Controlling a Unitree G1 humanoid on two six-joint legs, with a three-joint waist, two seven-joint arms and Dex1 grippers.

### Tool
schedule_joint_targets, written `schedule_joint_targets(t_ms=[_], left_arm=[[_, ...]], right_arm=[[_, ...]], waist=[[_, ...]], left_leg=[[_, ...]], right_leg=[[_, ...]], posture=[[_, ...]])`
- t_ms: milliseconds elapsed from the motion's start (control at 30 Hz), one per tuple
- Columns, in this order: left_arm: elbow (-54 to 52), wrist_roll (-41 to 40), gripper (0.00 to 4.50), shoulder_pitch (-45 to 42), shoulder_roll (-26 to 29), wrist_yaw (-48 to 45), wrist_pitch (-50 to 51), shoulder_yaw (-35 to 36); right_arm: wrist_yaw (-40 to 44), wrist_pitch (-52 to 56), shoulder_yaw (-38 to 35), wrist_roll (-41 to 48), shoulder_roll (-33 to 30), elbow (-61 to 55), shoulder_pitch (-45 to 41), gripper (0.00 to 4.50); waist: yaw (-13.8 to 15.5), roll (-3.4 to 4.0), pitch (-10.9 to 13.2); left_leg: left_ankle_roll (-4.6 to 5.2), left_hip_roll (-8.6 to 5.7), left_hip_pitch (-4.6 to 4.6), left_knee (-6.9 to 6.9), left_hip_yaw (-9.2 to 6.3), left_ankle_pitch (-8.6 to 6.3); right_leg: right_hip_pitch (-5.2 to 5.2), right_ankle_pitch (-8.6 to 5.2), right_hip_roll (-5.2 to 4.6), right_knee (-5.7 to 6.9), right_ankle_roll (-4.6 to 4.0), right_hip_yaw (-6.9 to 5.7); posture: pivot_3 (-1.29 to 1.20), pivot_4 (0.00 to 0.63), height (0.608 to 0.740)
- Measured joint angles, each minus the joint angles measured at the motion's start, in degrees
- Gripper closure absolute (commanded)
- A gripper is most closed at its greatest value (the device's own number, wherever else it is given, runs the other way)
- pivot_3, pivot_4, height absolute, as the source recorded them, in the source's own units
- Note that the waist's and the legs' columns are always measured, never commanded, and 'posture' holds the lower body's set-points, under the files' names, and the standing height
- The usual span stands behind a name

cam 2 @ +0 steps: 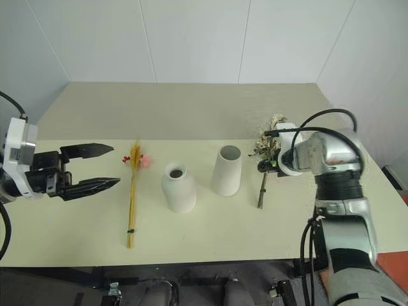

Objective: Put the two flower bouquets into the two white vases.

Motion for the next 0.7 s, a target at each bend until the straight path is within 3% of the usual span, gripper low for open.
schedule_joint_targets(t_ms=[67,167,433,600,700], left_arm=[[-0.44,0.00,0.00,0.21,-0.15,0.47,0.00,-0.01],[-1.59,-0.09,0.00,1.16,-0.25,0.81,0.02,0.07],[-2.16,-0.21,0.00,3.13,-0.29,0.89,-0.07,0.63],[-1.46,0.09,0.00,1.67,-0.75,0.84,-1.14,-0.60],[1.21,0.70,0.00,-1.12,-0.87,-0.16,-1.83,-2.77]], right_arm=[[0.62,-2.42,2.32,-1.79,0.30,4.27,-0.32,0.73],[2.73,-7.13,4.87,-4.40,0.92,11.20,-1.43,1.30],[8.55,-17.59,7.29,-9.00,0.75,13.92,-1.65,4.16],[8.09,-16.51,1.79,-8.89,0.37,9.18,0.33,4.31],[5.83,-15.73,-8.73,-6.28,0.81,-1.47,4.08,4.31]], waist=[[0.03,0.00,0.00],[-0.27,0.00,0.00],[-0.96,0.02,0.01],[-0.82,0.03,0.02],[-0.48,0.08,0.05]], left_leg=[[0.00,0.00,0.03,0.01,0.00,0.00],[0.00,0.00,0.08,0.01,0.00,0.00],[0.00,0.02,0.10,0.00,-0.01,0.00],[0.00,0.01,0.08,0.00,-0.02,0.00],[0.00,0.01,0.03,0.00,-0.04,0.00]], right_leg=[[0.01,0.00,0.00,0.04,0.00,0.00],[0.03,0.00,0.00,0.05,0.00,0.00],[0.04,0.00,0.02,0.06,0.01,0.00],[0.04,0.00,0.01,0.06,0.01,0.00],[0.00,0.00,0.01,0.07,0.02,-0.03]], posture=[[0.00,0.150,0.740],[0.00,0.150,0.740],[0.00,0.150,0.740],[0.00,0.150,0.740],[0.00,0.150,0.740]])
